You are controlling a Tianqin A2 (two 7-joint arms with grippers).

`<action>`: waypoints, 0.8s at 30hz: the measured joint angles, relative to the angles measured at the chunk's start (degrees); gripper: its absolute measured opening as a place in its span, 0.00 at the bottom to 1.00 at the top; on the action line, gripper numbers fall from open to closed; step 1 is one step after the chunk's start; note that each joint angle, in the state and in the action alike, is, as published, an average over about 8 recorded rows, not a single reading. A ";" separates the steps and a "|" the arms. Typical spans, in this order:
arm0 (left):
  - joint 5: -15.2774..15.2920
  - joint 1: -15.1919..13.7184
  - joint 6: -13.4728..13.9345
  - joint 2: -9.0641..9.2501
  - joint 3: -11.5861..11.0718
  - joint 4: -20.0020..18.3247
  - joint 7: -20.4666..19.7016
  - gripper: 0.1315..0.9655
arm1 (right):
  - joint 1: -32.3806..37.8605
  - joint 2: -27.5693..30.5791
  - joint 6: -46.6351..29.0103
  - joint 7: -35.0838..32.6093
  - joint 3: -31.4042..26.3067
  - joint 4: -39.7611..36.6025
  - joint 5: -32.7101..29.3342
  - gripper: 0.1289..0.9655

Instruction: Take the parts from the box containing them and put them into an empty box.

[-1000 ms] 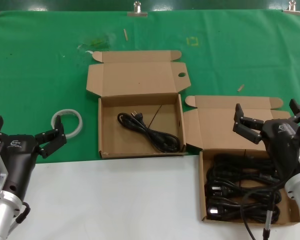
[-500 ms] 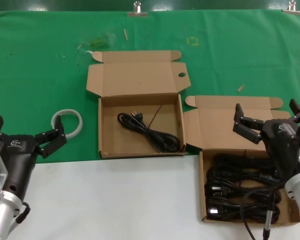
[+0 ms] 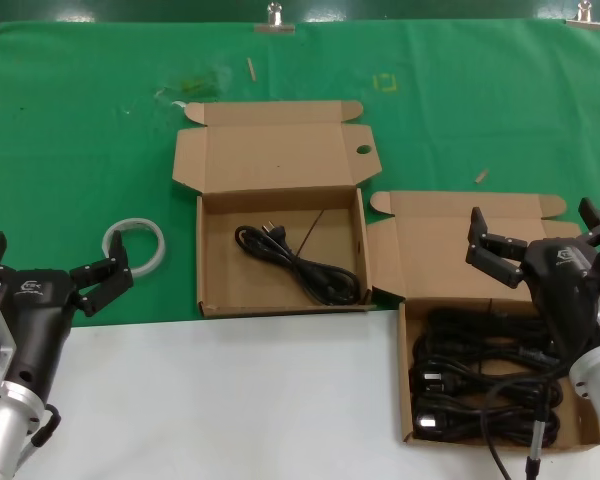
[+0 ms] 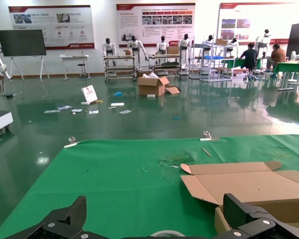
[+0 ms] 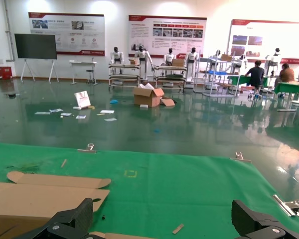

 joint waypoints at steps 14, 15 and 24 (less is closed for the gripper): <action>0.00 0.00 0.00 0.00 0.00 0.00 0.00 1.00 | 0.00 0.00 0.00 0.00 0.00 0.00 0.00 1.00; 0.00 0.00 0.00 0.00 0.00 0.00 0.00 1.00 | 0.00 0.00 0.00 0.00 0.00 0.00 0.00 1.00; 0.00 0.00 0.00 0.00 0.00 0.00 0.00 1.00 | 0.00 0.00 0.00 0.00 0.00 0.00 0.00 1.00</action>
